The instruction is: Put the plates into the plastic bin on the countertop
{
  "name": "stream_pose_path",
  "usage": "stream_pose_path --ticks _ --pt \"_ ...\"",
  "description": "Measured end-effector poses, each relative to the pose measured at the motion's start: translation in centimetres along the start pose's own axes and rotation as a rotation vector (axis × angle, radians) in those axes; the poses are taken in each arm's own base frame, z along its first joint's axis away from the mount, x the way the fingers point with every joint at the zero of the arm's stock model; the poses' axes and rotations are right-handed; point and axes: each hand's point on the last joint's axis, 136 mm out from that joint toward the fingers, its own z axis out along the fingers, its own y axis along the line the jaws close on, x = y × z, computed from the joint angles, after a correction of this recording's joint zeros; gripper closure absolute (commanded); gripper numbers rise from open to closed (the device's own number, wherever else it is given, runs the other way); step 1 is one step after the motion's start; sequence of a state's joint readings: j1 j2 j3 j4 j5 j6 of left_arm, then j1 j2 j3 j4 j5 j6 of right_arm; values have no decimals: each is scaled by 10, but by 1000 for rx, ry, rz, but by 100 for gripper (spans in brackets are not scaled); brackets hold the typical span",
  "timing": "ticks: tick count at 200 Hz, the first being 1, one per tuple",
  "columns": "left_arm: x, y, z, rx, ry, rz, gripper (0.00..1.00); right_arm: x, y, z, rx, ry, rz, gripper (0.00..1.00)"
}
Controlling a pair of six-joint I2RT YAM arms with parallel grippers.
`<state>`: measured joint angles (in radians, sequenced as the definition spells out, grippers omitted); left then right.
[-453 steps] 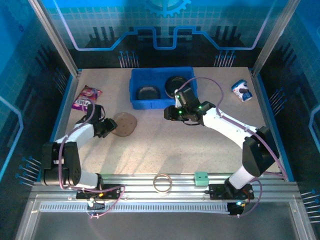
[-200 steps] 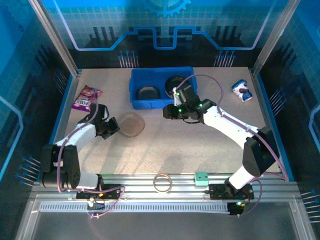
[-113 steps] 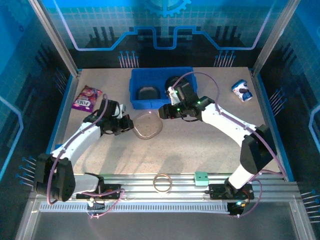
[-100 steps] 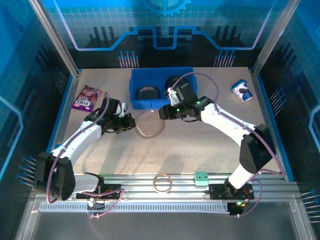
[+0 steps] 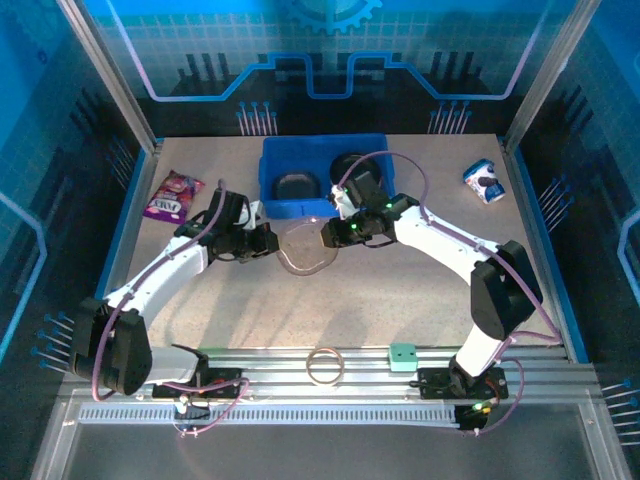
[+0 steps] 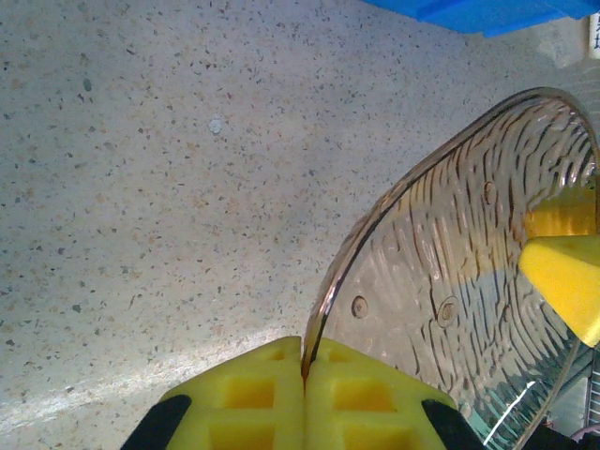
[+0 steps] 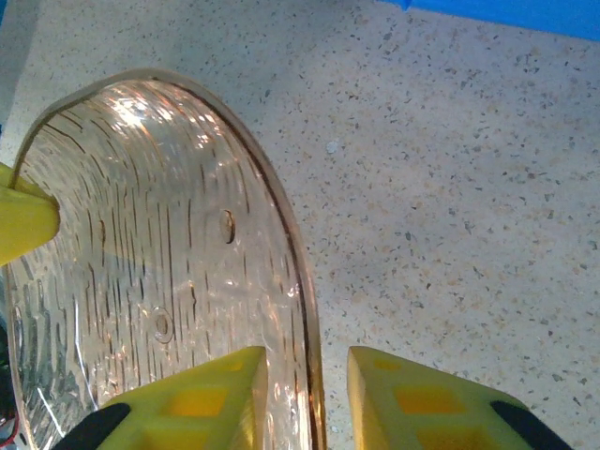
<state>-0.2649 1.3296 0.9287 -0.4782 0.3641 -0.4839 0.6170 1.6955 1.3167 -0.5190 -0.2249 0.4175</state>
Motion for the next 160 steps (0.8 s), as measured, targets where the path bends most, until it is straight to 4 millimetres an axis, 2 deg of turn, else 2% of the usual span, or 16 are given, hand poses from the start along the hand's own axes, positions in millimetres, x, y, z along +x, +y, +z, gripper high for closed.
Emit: stream_pose_path --ticks 35,48,60,86,90,94,99,105,106,107,109,112,130,160 --pt "2 1 -1 -7 10 11 100 1 -1 0 7 2 2 72" --pt "2 1 -1 -7 9 14 100 1 -2 0 9 2 2 81" --pt "2 1 -1 -10 8 15 100 0 -1 0 9 1 -3 100" --pt "1 5 1 -28 9 11 100 -3 0 -3 11 -2 0 100" --pt "1 5 2 -28 10 10 93 -3 0 -3 12 -2 0 100" --pt "0 5 2 -32 10 10 80 -3 0 -3 14 -2 -1 100" --pt "-1 6 3 -35 8 13 58 -3 0 -3 18 -2 0 100" --pt "-2 6 3 -39 6 14 39 -3 0 -4 21 -4 -1 100" --pt "-2 6 3 -41 4 13 35 -3 0 -4 22 -4 0 100" --pt "-3 6 3 -43 3 13 25 -3 -1 -4 24 -3 0 100" --pt "-3 6 3 -46 0 14 12 -3 -1 -4 28 -3 0 100" --pt "-4 7 3 -50 -3 14 2 -4 -2 -4 33 -3 2 100" --pt "-9 10 0 -73 -47 13 1 -12 -2 -6 49 -11 16 100" --pt "-11 10 -20 -59 -166 12 1 -42 -1 -10 63 -59 48 100"
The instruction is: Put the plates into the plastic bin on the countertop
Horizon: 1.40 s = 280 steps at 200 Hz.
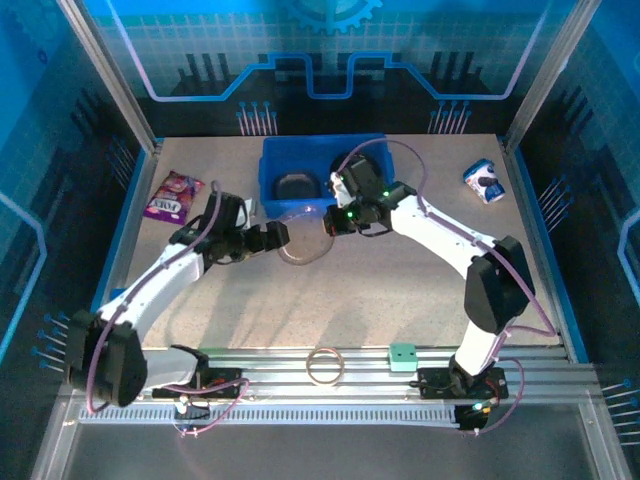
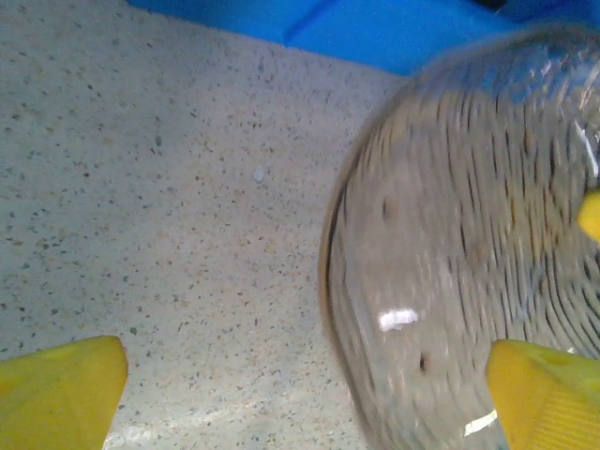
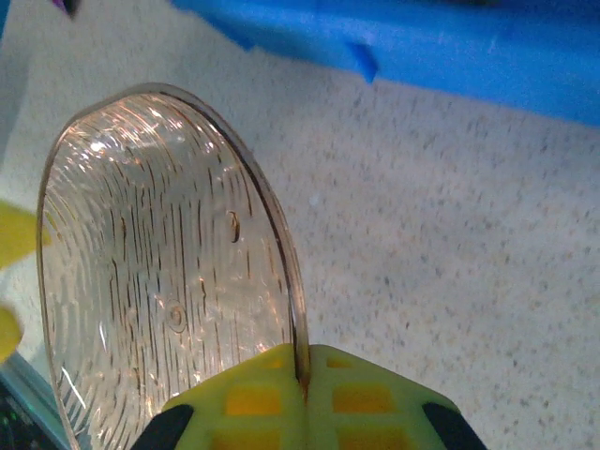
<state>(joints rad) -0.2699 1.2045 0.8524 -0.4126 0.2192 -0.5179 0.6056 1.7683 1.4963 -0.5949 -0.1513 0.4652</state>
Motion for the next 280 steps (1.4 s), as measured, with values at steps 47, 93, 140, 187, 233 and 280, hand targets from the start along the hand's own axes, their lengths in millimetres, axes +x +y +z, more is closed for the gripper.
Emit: stream_pose_path --ticks 47,93,140,187,233,280 --pt "-1 -5 -13 81 -114 -4 1 -73 0 2 -27 -104 94 100" --pt "3 -3 -7 97 -112 -21 1 -131 -30 34 -39 -155 235 100" --pt "-2 -4 -9 105 -130 -18 1 -162 -41 69 -44 -174 279 100" --pt "-8 2 -11 94 -145 -36 1 -158 -56 102 -28 -142 317 100" --pt "-11 8 -11 83 -156 -44 1 -144 -70 128 -5 -97 345 100" --pt "-5 14 -6 77 -138 -52 1 -136 -78 141 9 -75 372 100"
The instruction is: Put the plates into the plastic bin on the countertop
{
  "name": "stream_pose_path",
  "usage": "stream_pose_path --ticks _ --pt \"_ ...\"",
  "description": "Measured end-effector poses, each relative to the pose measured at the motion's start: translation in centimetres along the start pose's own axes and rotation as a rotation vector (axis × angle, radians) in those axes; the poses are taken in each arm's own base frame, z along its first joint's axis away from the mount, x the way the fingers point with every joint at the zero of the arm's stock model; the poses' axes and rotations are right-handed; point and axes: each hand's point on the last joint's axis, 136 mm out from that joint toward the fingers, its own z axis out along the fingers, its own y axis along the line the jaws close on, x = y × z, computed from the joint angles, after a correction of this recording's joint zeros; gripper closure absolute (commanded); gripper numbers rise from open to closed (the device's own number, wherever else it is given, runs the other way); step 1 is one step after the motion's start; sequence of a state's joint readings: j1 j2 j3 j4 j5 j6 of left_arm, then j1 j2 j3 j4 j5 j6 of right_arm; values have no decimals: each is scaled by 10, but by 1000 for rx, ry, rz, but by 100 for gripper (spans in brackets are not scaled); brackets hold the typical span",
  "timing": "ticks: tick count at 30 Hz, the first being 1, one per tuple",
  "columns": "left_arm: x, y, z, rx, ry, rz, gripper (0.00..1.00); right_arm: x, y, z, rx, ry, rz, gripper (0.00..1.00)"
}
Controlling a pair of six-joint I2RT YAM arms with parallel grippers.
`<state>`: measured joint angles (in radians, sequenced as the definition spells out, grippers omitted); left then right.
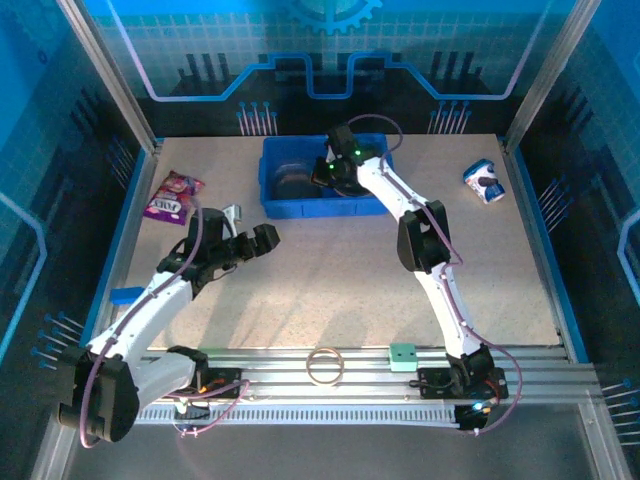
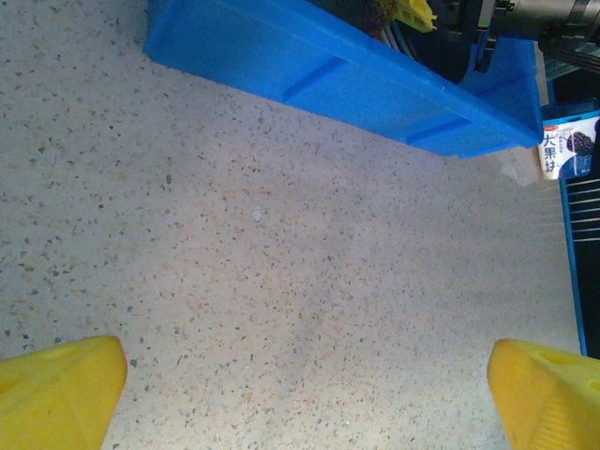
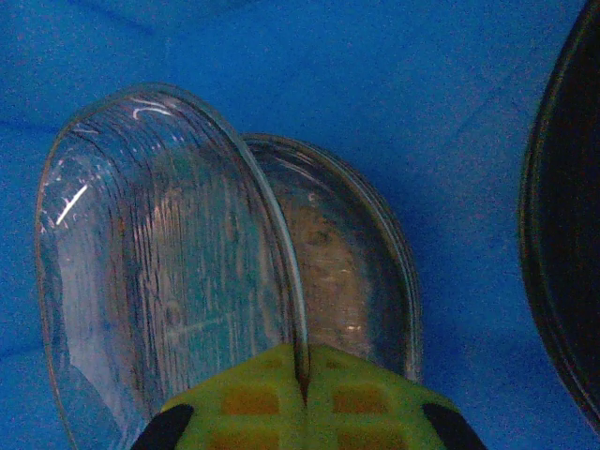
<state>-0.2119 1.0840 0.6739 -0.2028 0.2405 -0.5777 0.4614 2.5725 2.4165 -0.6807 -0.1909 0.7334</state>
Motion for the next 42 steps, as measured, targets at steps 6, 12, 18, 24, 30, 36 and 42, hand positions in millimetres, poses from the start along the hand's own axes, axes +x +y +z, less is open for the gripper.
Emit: stream_pose_path --ticks 6,12,18,24,30,36,42 --pt "3 4 5 -11 14 -6 0 0 -2 2 5 -2 8 60" --pt "3 5 6 -14 19 -8 1 -2 -6 -1 32 -17 -14 44" --pt "5 8 11 -20 31 -12 1 -5 -6 -20 64 -46 -46 44" --pt "5 8 15 -17 38 -14 1 -8 4 -44 55 -72 -78 49" --pt "6 10 17 -21 44 -16 1 -10 8 -45 42 -82 -91 72" --pt "6 11 19 -24 47 -18 1 -12 7 -27 16 -81 -70 74" --pt "6 17 21 -39 51 -28 1 0 -8 4 20 -28 -33 75"
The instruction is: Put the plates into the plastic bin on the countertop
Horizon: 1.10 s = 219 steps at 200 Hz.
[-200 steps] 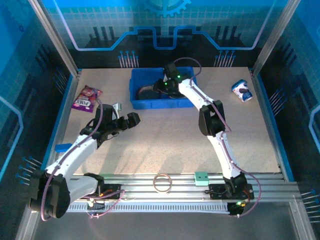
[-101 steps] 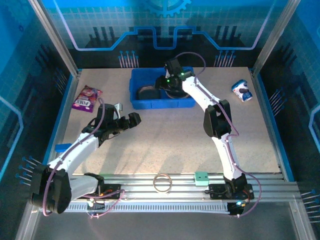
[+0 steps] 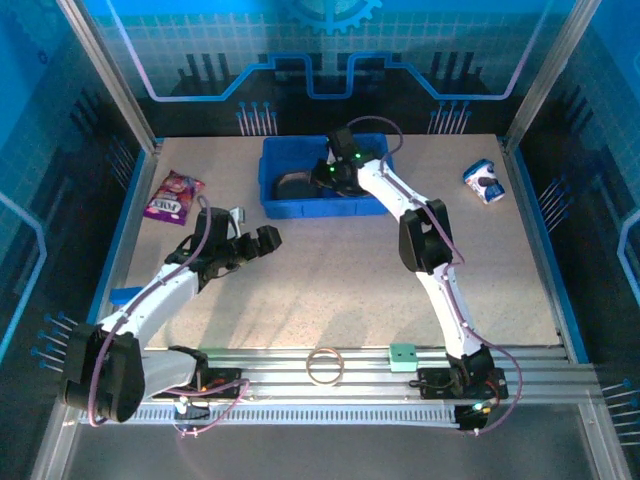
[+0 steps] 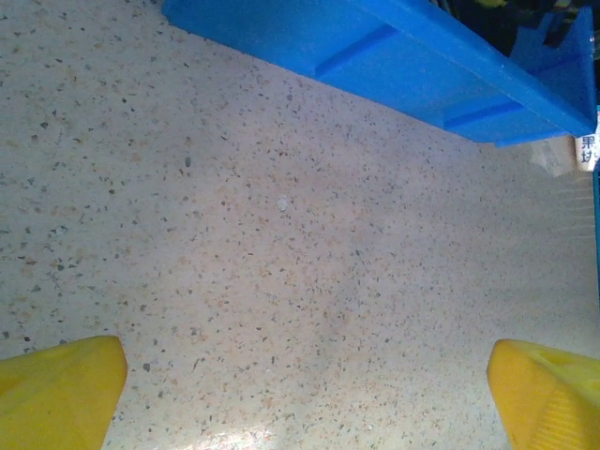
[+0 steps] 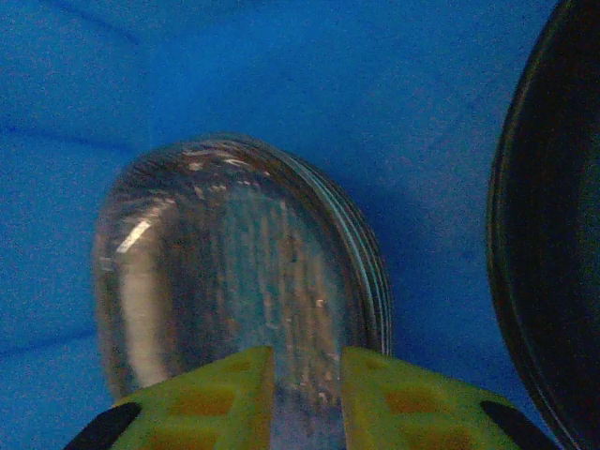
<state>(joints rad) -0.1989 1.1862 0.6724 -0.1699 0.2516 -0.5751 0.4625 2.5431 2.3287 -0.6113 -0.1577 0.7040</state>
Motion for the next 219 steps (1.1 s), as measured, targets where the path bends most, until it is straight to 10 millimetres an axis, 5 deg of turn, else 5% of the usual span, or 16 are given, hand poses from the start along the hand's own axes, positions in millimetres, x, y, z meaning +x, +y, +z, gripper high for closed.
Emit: stream_pose_path --ticks 86,122,144,161,176,201,219 --pt "-3 4 -1 -7 -8 -9 1 5 7 3 -74 1 10 77" --pt "-4 4 0 -10 -11 -9 1 -11 35 -42 -140 -76 -32 79" --pt "-14 0 -3 -15 -39 -1 1 -20 59 -96 -184 -150 -92 77" --pt "-24 -4 -6 -18 -70 6 1 -31 77 -135 -227 -235 -148 68" --pt "-35 -6 -10 -36 -110 17 1 -14 70 -170 -204 -260 -184 54" --pt "-52 -8 -19 -73 -185 53 1 13 52 -213 -155 -301 -230 1" --pt "-58 -10 -27 -93 -235 91 1 33 30 -232 -93 -322 -251 0"
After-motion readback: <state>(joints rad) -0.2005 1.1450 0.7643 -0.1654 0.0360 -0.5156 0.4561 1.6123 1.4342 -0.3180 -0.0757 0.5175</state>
